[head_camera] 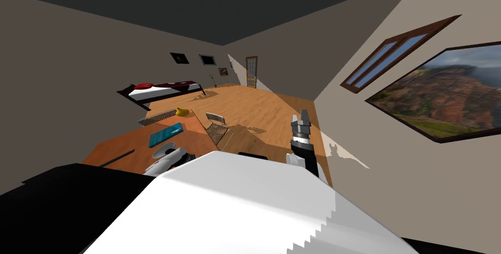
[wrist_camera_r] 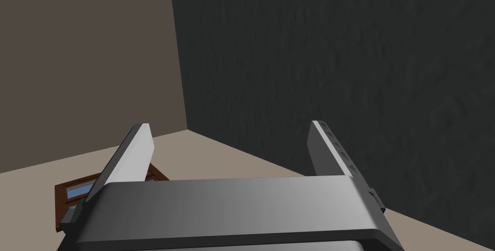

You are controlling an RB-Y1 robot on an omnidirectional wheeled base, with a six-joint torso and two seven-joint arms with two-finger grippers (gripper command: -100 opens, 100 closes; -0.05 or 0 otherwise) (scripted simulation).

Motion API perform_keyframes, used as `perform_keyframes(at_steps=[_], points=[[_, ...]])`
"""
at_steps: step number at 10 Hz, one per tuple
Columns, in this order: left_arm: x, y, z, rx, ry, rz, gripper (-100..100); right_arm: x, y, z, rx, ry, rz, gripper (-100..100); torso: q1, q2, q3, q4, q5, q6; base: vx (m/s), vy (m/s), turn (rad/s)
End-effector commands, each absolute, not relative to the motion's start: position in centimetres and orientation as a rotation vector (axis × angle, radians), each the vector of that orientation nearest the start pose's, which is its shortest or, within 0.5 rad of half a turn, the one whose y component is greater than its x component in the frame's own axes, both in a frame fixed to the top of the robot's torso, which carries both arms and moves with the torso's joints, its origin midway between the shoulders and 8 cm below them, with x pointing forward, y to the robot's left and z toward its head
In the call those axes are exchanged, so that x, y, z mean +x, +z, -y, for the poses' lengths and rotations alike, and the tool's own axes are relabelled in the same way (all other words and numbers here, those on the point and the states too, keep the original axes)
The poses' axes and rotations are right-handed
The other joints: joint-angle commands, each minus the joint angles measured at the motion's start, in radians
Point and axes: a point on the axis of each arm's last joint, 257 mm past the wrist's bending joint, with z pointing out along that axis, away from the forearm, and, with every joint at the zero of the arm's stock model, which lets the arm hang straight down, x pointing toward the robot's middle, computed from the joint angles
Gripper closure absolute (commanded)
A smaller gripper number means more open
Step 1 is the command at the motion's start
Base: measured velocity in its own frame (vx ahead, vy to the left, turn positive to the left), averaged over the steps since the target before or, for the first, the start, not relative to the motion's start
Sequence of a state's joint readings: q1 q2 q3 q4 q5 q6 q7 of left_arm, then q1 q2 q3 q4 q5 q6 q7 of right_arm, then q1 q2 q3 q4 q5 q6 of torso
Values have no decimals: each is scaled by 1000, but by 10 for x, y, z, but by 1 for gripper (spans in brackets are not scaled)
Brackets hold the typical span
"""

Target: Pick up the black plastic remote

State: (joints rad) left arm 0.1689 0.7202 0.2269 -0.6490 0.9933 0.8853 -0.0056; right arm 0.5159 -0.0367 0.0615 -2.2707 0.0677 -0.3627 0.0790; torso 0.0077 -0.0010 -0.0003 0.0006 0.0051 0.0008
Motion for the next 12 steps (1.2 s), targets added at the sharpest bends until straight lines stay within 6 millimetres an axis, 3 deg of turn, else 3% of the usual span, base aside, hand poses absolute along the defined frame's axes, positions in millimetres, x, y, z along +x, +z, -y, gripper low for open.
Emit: perform_keyframes(at_steps=[1, 2, 3, 5, 12], points=[[87, -546, -593, -2947, -27, -941, 100, 369, -15, 254, 688, 1201, -818, 0, 0, 0, 0, 0, 0, 0, 0, 0, 0], [87, -547, -593, -2947, -26, -941, 0, 369, -15, 254, 688, 1201, -818, 0, 0, 0, 0, 0, 0, 0, 0, 0, 0], [95, -546, -592, -2936, -35, -971, 100, 369, -15, 254, 688, 1201, -818, 0, 0, 0, 0, 0, 0, 0, 51, 12, 251], [107, -543, -589, -2918, -39, -1028, 100, 369, -15, 255, 688, 1201, -818, 0, -1, -5, -3, -1, 0, -1, 85, -15, 286], [182, -525, -565, -2757, -50, -1409, 100, 369, -15, 255, 688, 1201, -818, 0, -2, -7, -4, -1, -1, 0, 102, -19, 371]])
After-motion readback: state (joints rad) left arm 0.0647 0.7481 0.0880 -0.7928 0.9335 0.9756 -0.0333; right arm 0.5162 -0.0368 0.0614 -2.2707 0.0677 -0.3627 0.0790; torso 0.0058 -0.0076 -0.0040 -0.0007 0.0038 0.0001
